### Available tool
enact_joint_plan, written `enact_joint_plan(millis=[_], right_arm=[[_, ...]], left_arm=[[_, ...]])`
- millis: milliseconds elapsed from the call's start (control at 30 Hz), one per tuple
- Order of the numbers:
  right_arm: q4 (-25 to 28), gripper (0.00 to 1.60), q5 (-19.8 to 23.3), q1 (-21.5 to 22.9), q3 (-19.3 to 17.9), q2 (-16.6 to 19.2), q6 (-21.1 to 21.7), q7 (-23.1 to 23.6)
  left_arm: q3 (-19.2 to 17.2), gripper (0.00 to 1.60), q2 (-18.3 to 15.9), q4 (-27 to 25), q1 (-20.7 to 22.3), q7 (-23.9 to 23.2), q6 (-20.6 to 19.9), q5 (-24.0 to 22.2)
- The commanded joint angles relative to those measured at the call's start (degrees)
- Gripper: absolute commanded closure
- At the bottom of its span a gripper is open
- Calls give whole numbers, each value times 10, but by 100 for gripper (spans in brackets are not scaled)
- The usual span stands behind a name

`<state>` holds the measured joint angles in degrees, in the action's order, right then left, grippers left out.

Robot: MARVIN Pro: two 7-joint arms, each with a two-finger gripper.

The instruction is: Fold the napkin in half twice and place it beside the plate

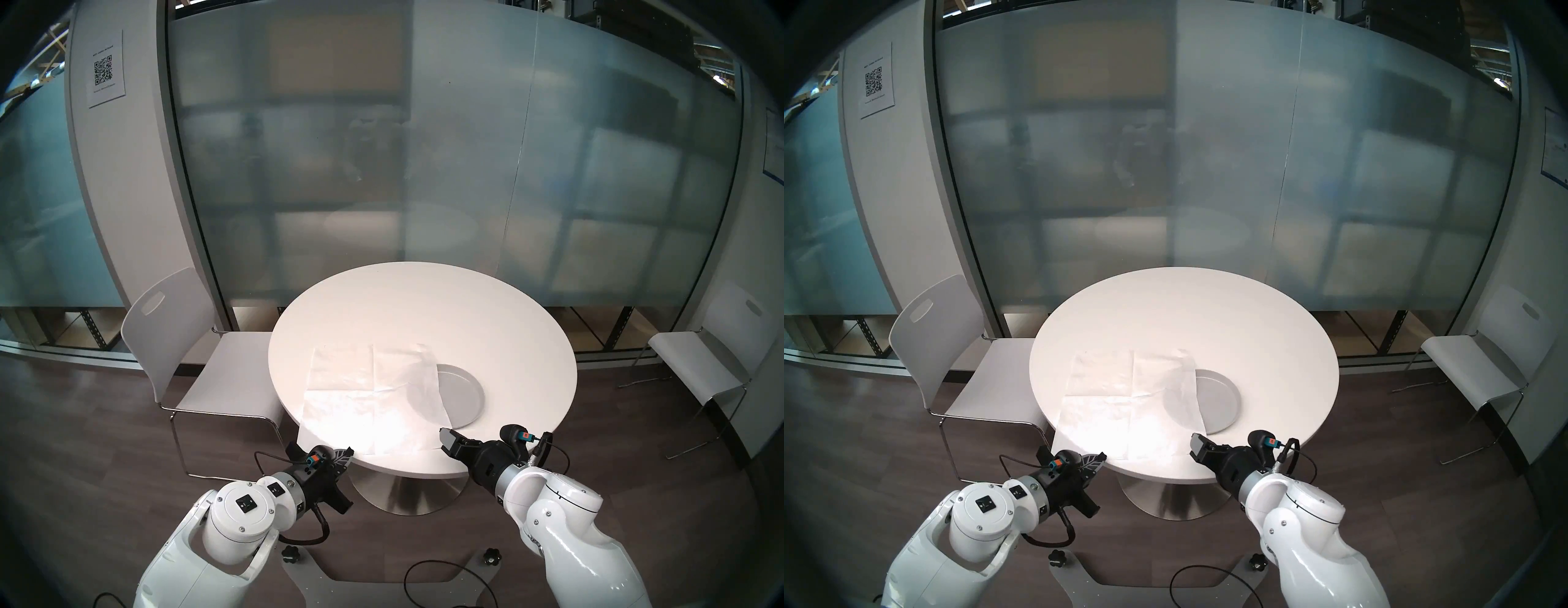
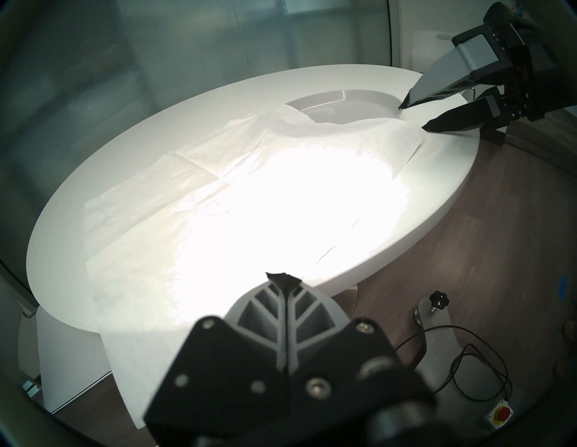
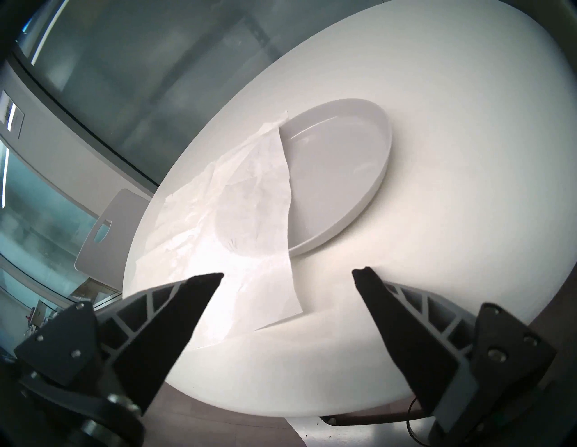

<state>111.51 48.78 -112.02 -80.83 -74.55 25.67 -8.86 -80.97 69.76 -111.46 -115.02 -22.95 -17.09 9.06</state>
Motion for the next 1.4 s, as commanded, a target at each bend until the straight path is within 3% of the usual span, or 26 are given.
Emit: enact_joint_plan(millis=[0,333,367,433,533,733,867,1100,1367], right_arm=[[1,0,-5,30,13,-5,-3,6],[-5,8,-8,33,20,-9,-1,7],[-6,23,-8,33,20,-9,-1,7],[-7,38,-8,34,20,-9,0,6],[-10,50,-7,36,21,-9,2,6],[-17,59,-7,39,25,-10,3,6],[-20,82,-6,42,27,-11,4,7],[-16,92,-5,46,27,-14,2,4],[0,115,0,37,15,-13,-6,3]], left_arm=[[-2,160,-2,-14,-4,1,2,0],[3,160,-5,-3,4,1,4,6],[3,160,-5,-2,5,1,4,6],[5,160,-4,-1,8,0,3,6],[5,160,-2,-1,11,0,3,5],[5,160,-3,2,15,-1,2,4],[5,160,-4,4,17,-1,2,4],[3,160,-5,8,20,-1,3,1],[0,160,-5,11,21,-1,5,-2]])
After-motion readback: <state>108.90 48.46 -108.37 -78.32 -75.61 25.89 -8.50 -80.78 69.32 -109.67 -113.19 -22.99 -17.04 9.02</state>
